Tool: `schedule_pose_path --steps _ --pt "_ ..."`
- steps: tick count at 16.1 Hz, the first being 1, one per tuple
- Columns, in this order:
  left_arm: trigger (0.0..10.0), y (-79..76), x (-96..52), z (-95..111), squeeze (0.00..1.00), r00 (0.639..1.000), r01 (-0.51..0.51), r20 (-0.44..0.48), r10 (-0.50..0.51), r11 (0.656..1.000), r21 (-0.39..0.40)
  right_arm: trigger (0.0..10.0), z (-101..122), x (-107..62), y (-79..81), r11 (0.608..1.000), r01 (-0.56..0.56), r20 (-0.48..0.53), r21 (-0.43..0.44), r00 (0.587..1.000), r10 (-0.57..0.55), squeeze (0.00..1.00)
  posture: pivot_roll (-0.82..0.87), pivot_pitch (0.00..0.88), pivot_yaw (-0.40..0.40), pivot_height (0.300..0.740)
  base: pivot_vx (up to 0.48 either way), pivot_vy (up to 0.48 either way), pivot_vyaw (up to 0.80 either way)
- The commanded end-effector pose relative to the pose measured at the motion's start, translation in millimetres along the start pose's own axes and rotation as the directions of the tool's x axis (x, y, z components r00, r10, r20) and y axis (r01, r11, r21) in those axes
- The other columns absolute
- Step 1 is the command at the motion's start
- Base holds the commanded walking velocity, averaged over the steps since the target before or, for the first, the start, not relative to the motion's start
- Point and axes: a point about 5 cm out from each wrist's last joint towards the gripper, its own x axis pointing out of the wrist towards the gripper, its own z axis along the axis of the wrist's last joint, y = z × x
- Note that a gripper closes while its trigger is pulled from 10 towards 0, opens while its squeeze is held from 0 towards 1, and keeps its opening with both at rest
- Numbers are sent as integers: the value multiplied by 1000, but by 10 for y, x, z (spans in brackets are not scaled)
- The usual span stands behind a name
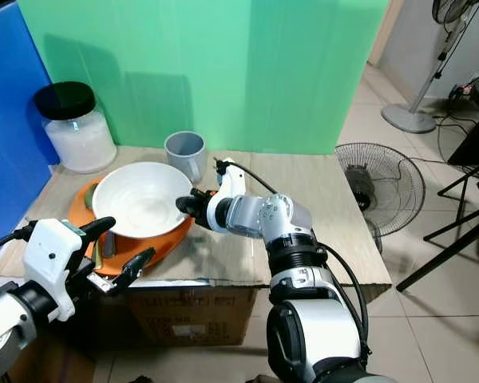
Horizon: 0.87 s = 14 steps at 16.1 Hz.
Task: Setting the table
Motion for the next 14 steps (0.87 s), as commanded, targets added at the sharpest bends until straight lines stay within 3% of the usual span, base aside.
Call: schedule_pose_path --steps 1,8,14 --pt "10000 7 -33 26 0 1000 -10 3 10 1000 7 0 -197 242 568 989 -148 -74 -10 986 147 0 13 8 -31 740 0 0 0" --pt "10000 25 -31 42 0 1000 -25 9 25 1000 12 0 -151 231 559 982 -176 -59 68 982 180 0 12 0 -30 740 0 0 0" --pt "10000 15 -6 99 0 999 -13 37 12 1000 22 0 -41 159 607 971 -229 -20 70 973 231 0 15 0 -26 740 0 0 0"
